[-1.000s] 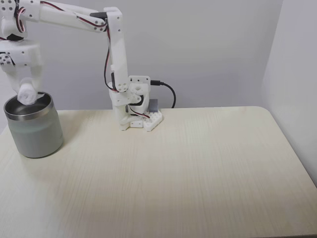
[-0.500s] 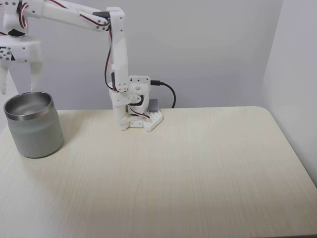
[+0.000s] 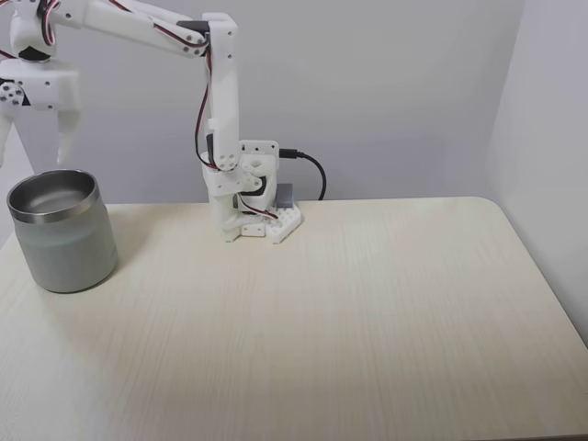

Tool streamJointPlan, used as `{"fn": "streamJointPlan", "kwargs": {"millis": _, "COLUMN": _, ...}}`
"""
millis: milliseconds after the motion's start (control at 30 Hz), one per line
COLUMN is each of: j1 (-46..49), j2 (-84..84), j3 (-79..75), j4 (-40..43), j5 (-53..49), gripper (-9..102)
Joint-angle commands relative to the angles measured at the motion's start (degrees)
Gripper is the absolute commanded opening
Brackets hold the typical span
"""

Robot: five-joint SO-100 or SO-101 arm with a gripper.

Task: Grasp a dressing and put it in the cup.

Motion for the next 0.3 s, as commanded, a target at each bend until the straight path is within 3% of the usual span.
{"fn": "streamJointPlan", "kwargs": {"millis": 0, "j1": 0.62, "j2": -0.35, "j3": 2.72, "j4": -0.62, "j5": 0.53, "gripper": 26}}
{"fn": "streamJointPlan", "kwargs": {"millis": 267, "j1": 0.44, "j2": 1.58, "j3": 2.46, "j4": -0.62, "j5": 0.18, "gripper": 25}}
